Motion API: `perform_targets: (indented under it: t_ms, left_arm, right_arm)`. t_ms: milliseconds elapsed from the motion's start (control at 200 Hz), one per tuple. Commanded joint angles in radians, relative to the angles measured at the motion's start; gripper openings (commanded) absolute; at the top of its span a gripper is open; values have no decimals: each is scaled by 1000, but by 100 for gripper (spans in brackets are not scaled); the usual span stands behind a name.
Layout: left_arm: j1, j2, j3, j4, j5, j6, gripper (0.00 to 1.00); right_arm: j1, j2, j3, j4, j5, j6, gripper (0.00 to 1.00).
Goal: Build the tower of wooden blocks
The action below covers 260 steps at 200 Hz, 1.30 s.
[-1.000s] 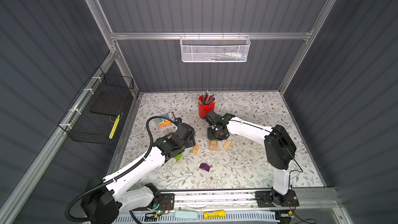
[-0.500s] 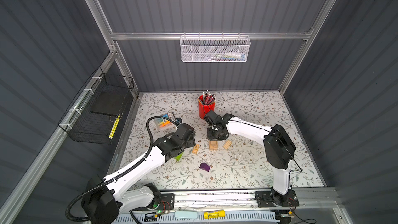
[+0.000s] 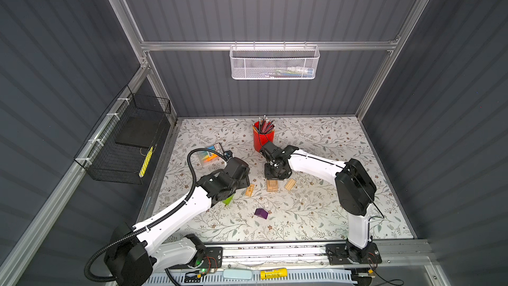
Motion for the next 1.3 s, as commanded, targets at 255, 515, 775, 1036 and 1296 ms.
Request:
perform_targets:
  t_ms: [255,515,775,1036,1296]
  left_arm:
    - [9,10,7,-26,-6,-2,70]
    - [9,-6,25,-58,0,23,72]
    - [10,-25,14,-131,0,80,77]
    - [12,-27,-29,-177,26,118,83]
    - [42,-7,-73,-188,70,94,90]
  right_arm:
    - [-4,-34,18,-11,-17,11,51]
    - [-4,-190,-74,26,-30,-4,67]
    - [-4,-404,-277,109,-27,-29,82]
    - [1,-557,-470,274,-84,-47,98]
    - [45,-613,-612,463,-119,-25,99]
